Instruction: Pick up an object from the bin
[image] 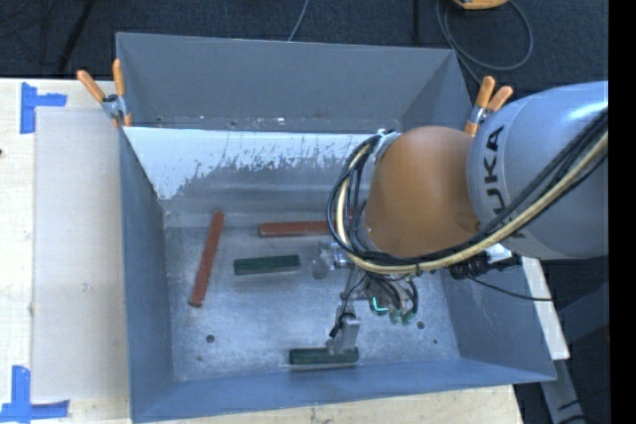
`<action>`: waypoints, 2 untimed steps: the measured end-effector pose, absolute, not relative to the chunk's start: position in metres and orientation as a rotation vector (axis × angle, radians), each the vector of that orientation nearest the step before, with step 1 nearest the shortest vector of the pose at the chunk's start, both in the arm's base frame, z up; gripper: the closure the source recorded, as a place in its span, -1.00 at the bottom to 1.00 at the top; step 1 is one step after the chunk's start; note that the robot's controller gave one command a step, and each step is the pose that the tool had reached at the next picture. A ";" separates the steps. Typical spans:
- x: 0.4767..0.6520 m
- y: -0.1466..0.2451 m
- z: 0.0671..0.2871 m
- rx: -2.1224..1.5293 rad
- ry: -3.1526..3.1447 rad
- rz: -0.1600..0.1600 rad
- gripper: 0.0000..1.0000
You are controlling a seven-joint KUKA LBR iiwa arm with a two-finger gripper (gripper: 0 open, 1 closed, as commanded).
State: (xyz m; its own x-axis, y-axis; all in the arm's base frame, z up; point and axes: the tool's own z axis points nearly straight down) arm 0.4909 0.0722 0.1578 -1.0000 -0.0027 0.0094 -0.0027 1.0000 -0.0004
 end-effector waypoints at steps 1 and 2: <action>0.479 0.045 0.070 0.127 -3.153 -0.002 -1.00; 0.475 0.045 0.070 0.126 -3.138 -0.001 1.00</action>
Offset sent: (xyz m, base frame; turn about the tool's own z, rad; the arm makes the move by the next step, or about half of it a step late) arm -0.0159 -0.0268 -0.0878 -0.0824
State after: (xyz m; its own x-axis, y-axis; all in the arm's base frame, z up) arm 0.4750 0.0451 0.0696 -0.9968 -0.0801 0.0011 -0.0801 0.9968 0.0004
